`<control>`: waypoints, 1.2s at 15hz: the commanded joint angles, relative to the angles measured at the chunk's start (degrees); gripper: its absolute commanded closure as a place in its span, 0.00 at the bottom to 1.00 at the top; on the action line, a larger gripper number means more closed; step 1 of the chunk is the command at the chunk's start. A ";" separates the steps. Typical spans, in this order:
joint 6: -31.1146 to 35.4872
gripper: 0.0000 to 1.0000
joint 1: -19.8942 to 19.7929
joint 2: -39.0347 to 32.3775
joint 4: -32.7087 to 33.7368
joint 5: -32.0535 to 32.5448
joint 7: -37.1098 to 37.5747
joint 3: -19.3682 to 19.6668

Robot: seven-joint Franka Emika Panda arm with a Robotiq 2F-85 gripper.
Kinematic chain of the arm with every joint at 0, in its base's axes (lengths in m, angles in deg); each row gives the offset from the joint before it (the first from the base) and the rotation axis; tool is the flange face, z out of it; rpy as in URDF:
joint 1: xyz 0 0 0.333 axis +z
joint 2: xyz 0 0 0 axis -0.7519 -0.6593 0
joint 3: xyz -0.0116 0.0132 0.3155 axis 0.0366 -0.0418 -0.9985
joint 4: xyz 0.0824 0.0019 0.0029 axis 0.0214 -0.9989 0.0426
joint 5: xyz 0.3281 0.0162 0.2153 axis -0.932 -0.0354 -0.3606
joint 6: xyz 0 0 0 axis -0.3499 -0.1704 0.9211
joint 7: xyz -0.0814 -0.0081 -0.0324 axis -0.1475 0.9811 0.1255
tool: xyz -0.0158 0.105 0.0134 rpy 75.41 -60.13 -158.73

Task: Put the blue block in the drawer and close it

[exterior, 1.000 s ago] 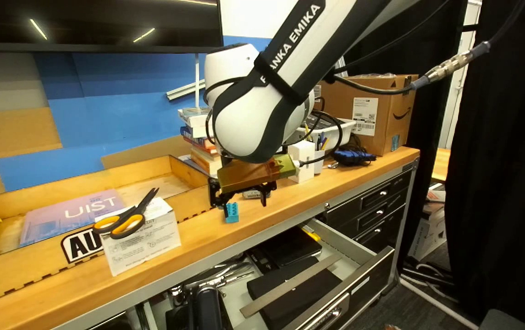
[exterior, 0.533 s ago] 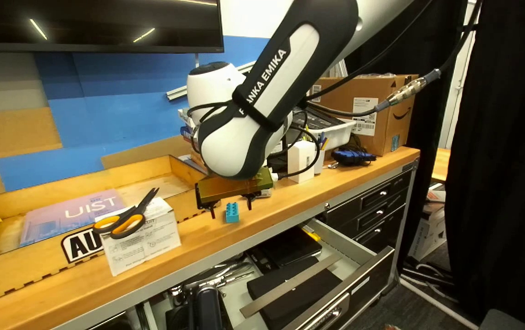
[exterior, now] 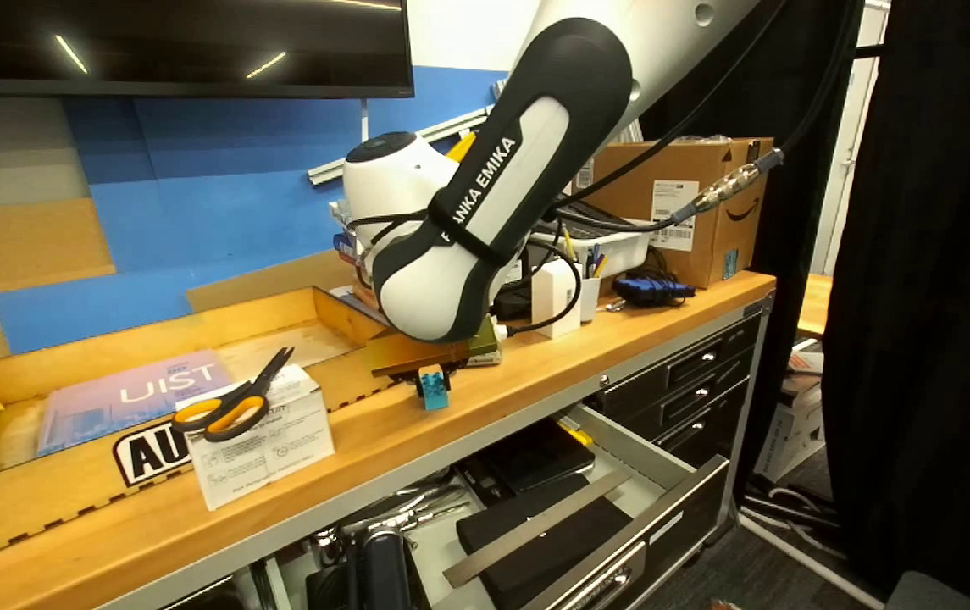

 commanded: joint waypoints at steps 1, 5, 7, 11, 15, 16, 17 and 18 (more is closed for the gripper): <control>-2.84 0.86 -0.06 1.49 -1.47 -0.50 -0.85 0.85; -7.91 0.87 -3.28 8.51 -10.42 -2.21 -8.52 -0.13; -8.16 0.87 -5.05 11.87 -16.25 -1.44 -11.20 -0.07; -3.84 0.88 -6.70 13.27 -25.90 3.66 -6.89 0.59; -0.58 0.88 -6.44 8.90 -29.32 7.66 -0.99 0.48; 0.33 0.88 -6.17 8.14 -29.61 7.82 -0.11 0.40; 0.91 0.88 -5.75 7.66 -29.66 7.73 0.65 0.37; 0.85 0.38 -5.34 7.14 -29.41 7.23 0.95 0.34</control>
